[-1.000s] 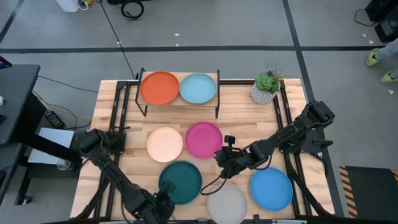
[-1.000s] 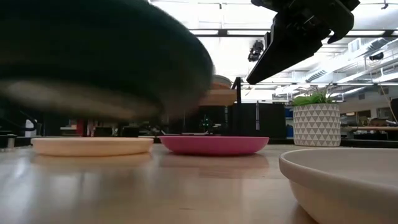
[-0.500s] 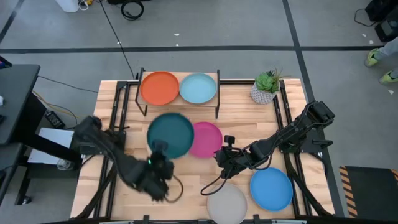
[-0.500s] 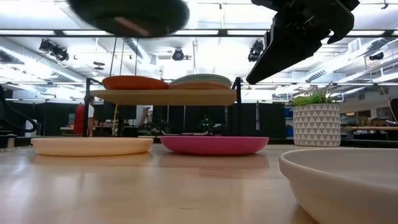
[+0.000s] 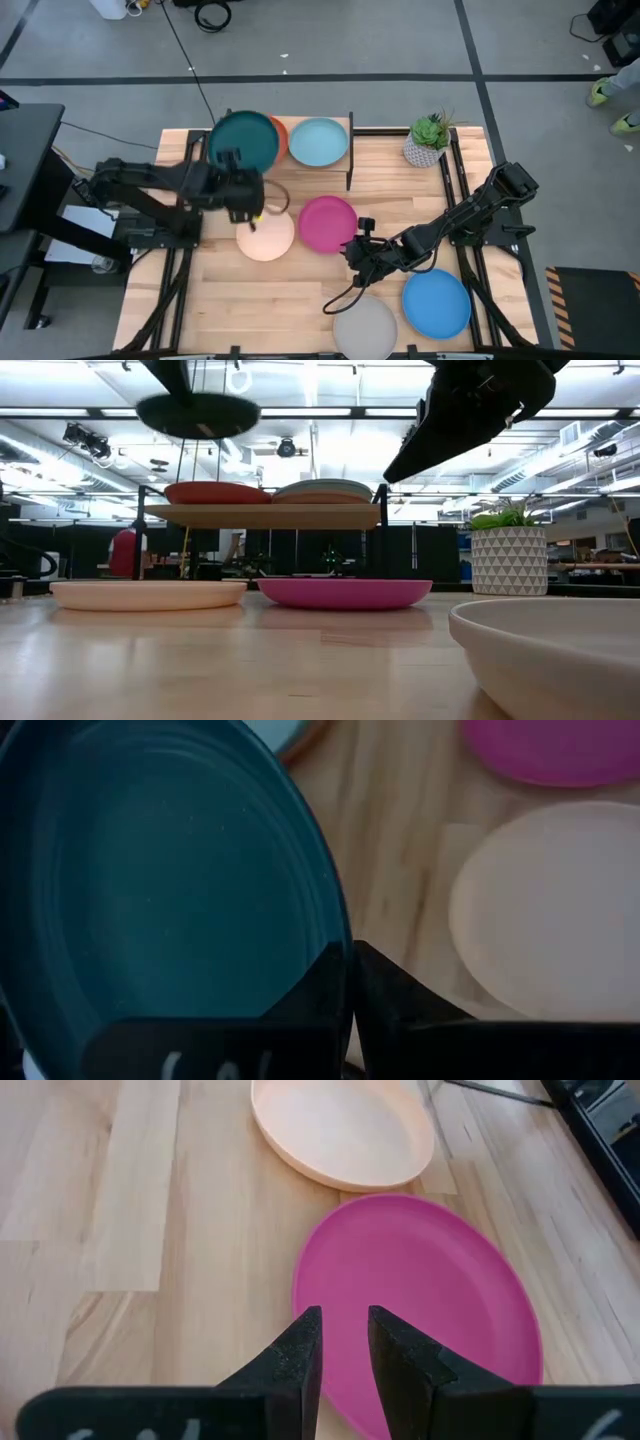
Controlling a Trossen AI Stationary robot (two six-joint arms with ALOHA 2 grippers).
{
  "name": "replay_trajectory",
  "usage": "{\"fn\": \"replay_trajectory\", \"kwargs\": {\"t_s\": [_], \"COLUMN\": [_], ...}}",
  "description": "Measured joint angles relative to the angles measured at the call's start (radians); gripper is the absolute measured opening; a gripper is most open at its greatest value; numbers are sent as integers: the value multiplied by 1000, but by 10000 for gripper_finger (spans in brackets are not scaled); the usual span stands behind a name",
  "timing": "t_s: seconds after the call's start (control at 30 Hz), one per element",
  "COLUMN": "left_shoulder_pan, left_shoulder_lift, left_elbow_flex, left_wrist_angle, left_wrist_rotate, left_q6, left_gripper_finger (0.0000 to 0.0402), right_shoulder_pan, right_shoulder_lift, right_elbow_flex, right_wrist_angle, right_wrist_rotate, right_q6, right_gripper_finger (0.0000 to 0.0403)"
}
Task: Place and stack plates onto a shelf
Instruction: Stack the dark blue plate on top of the orange plate on the shelf, then stack the light orange plate on top of the light blue plate on the shelf
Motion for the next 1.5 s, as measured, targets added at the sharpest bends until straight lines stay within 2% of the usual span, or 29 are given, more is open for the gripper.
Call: {"fn": "replay_trajectory", "kwargs": {"t_s": [0.23,0.33,0.7,0.93,1.1,1.23,1.33,1.43,1.5], "left_shoulder_pan": [230,309,487,504,488,470,453,417,377], "left_shoulder_lift": [4,6,5,5,5,3,-6,-32,-55], "left_elbow_flex": [-66,-98,-147,-147,-147,-142,-113,-88,-83], "left_wrist_angle": [201,239,356,371,378,357,327,319,363], "left_wrist_rotate": [174,212,377,392,390,325,285,308,384], "left_q6": [251,313,445,445,440,431,425,423,411], "left_gripper_finger": [14,14,21,44,108,158,177,178,173], "right_shoulder_pan": [0,0,-8,-6,-6,-6,-6,-6,-6], "right_shoulder_lift": [0,0,0,0,0,0,0,0,0], "right_elbow_flex": [-2,-17,-56,-56,-56,-56,-56,-56,-56], "right_wrist_angle": [2,3,35,43,48,53,53,53,53], "right_wrist_rotate": [0,0,0,-8,-8,-8,-8,-9,-9], "right_q6": [-2,-2,16,16,17,16,16,16,16], "right_gripper_finger": [91,91,91,91,91,91,91,91,91]}}
